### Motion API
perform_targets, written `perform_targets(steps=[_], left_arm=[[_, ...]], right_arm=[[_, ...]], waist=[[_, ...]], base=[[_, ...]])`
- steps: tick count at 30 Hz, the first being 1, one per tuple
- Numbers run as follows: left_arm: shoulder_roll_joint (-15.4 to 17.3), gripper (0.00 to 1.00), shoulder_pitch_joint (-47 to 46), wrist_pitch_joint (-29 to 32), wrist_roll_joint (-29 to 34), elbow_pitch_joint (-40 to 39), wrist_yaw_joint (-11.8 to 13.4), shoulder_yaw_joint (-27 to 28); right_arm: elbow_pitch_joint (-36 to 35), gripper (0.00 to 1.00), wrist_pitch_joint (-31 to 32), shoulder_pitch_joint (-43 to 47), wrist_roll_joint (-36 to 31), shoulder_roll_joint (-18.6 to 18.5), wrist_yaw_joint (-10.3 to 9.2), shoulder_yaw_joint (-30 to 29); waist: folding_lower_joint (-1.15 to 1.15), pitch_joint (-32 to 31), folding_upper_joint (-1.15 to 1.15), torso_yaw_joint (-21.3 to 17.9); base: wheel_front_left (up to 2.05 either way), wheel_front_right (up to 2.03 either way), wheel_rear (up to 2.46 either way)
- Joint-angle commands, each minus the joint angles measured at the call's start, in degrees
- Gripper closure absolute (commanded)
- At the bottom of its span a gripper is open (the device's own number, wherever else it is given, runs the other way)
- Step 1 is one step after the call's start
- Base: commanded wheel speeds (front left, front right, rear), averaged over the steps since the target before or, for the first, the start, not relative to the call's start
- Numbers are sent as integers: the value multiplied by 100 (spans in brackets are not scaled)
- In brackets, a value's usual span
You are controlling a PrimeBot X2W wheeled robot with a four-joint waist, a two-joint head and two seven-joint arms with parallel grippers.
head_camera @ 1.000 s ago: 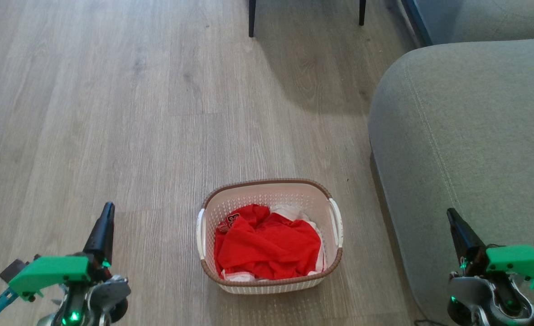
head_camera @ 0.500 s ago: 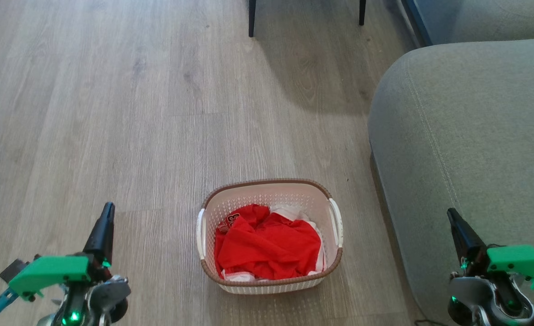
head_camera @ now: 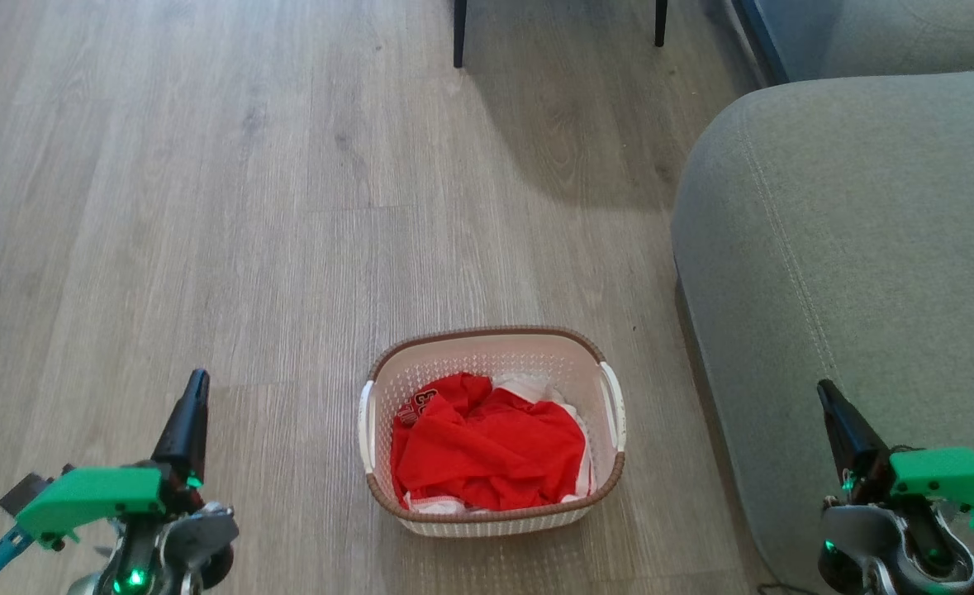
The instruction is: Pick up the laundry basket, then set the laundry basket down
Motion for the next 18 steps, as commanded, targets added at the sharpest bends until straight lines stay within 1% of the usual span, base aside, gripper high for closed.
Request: perform_targets(steps=[1,18], left_arm=[[33,100,-313,42,-21,-186,-40,212],[32,100,-313,44,-19,-186,-40,213]], right_arm=[[-181,100,35,-277,-40,-60,-9,93],[-180,100,50,-278,-55,-46,-9,74]], waist=[[0,0,0,0],[0,0,0,0]], base=[[0,0,0],[0,0,0]])
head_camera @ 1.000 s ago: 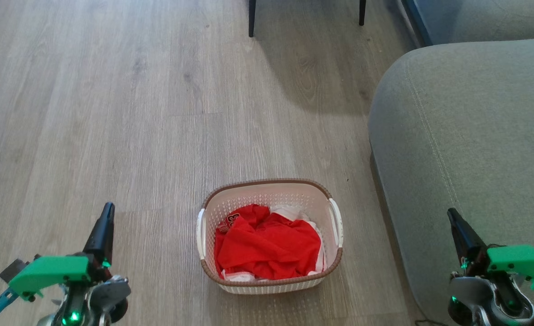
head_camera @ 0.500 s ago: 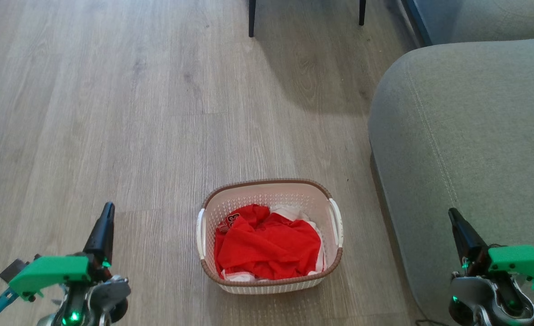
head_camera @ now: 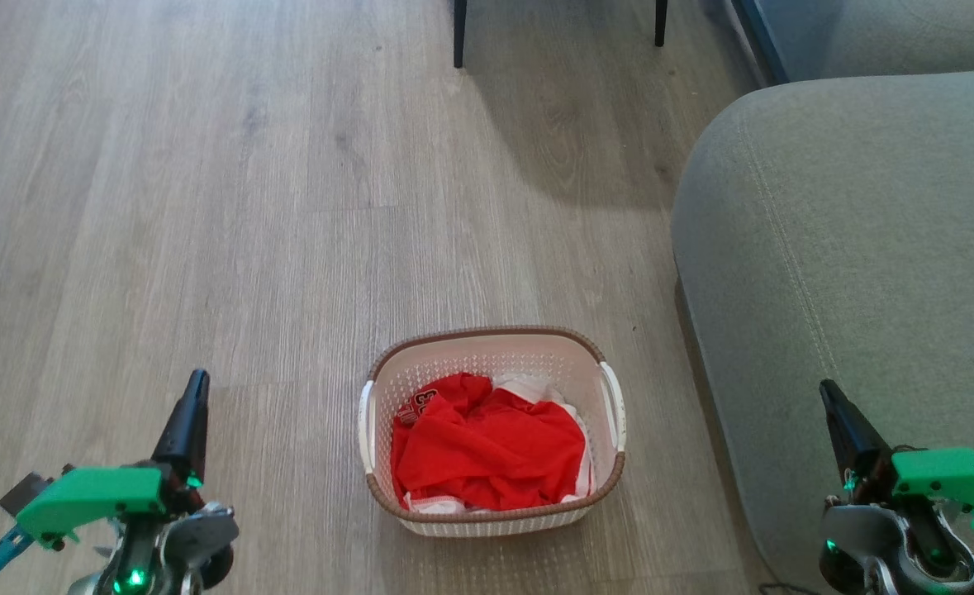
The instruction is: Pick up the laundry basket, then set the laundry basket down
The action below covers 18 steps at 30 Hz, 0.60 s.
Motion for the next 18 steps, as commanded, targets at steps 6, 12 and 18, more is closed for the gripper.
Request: perform_targets(steps=[6,12,18], left_arm=[[33,100,-313,44,-19,-186,-40,213],[33,100,-313,44,-19,-186,-40,213],[32,100,-313,44,-18,-186,-40,213]], right_arm=[[-180,100,51,-279,-59,-45,-9,98],[-180,100,55,-279,-64,-41,-9,92],[-179,100,59,-280,-67,-38,-9,88]], waist=[[0,0,0,0],[0,0,0,0],[0,0,0,0]], base=[[0,0,0],[0,0,0],[0,0,0]])
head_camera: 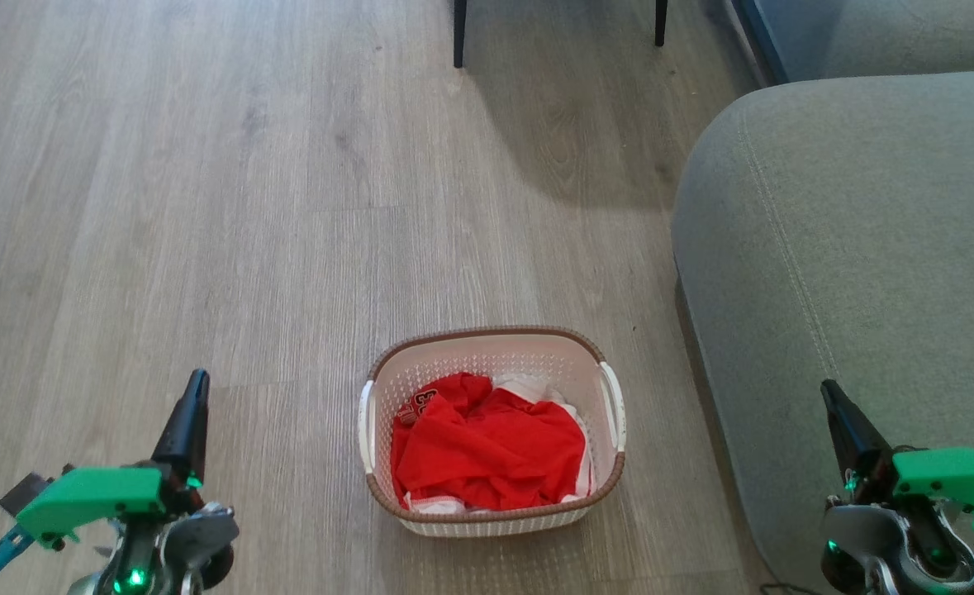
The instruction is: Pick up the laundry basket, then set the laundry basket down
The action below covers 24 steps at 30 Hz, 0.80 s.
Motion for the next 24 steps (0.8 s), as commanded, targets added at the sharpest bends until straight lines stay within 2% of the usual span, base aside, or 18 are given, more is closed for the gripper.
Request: perform_targets(steps=[1,24], left_arm=[[33,100,-313,44,-18,-186,-40,213],[33,100,-313,45,-17,-187,-40,214]], right_arm=[[-179,100,54,-280,-27,-41,-9,106],[-179,100,67,-282,-41,-29,-9,90]], waist=[[0,0,0,0],[0,0,0,0]], base=[[0,0,0],[0,0,0]])
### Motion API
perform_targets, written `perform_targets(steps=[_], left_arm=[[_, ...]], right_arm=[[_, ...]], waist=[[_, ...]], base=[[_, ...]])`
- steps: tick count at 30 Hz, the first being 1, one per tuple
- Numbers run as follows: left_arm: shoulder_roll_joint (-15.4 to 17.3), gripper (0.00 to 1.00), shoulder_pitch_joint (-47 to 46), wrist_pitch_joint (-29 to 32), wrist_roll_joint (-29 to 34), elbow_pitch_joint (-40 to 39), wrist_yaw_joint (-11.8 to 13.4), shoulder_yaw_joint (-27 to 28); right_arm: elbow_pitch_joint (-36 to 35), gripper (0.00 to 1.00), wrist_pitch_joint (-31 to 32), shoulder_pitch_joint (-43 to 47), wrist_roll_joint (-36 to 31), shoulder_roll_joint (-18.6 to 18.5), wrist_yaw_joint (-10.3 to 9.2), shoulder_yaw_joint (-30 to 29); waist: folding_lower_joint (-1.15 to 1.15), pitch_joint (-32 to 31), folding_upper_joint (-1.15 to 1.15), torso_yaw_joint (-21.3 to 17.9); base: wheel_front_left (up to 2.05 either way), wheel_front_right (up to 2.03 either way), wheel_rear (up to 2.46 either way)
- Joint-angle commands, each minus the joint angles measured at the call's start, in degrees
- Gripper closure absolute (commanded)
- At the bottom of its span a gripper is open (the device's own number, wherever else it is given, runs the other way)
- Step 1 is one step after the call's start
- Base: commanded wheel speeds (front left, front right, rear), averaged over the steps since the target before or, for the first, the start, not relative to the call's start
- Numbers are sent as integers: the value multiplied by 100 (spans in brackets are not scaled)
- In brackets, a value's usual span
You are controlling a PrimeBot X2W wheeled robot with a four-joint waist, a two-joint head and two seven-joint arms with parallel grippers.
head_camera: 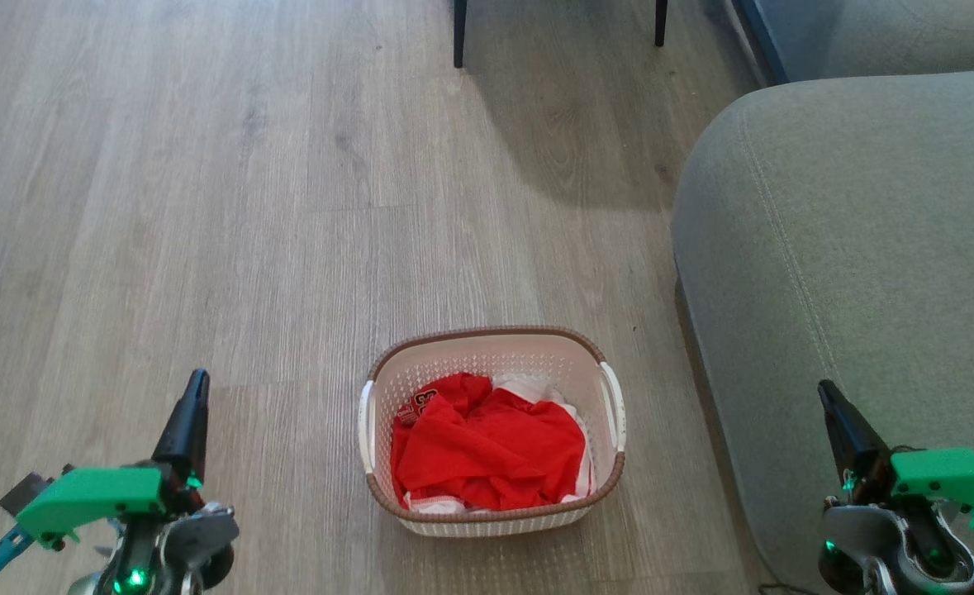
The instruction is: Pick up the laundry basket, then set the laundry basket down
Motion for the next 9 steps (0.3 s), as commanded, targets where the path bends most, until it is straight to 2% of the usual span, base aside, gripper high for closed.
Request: perform_targets(steps=[1,9], left_arm=[[34,100,-313,44,-17,-187,-40,213],[34,100,-313,45,-17,-187,-40,214]], right_arm=[[-179,100,33,-282,-40,-57,-9,102],[-178,100,36,-282,-44,-54,-9,98]], waist=[[0,0,0,0],[0,0,0,0]], base=[[0,0,0],[0,0,0]])
